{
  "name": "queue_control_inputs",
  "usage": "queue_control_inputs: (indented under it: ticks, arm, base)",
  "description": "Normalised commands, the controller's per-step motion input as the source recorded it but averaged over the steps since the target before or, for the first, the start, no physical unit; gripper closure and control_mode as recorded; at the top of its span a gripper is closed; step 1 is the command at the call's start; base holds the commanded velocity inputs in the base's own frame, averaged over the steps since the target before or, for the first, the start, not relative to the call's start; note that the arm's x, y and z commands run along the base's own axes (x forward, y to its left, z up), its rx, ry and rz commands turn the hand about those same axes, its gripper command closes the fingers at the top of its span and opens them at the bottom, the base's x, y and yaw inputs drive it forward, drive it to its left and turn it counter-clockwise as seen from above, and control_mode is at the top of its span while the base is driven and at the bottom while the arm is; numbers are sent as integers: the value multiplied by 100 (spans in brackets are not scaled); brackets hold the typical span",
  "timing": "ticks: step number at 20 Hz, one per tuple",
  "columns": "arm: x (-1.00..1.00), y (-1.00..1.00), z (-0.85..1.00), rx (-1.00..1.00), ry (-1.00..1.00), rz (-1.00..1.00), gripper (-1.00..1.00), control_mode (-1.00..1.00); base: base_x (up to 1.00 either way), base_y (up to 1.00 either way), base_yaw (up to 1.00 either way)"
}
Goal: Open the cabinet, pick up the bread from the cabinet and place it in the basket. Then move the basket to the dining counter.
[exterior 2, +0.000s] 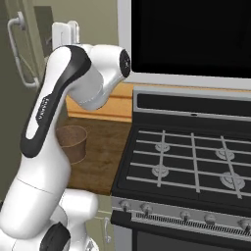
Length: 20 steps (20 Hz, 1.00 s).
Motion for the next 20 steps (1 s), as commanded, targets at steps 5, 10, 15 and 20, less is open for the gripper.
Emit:
queue_control_inputs:
  ticks: [5, 10, 15, 20]
  arm:
    - [-50, 86, 0, 0, 0, 22, -100, -100]
    - [-66, 100, 0, 0, 0, 26, -100, -100]
    - [-49, 98, -10, 0, 1, 23, -100, -100]
    - [-20, 56, -12, -7, 2, 14, -100, -100]
  base:
    - [0, 0, 0]
    - [0, 0, 0]
    - [0, 0, 0]
    - [0, 0, 0]
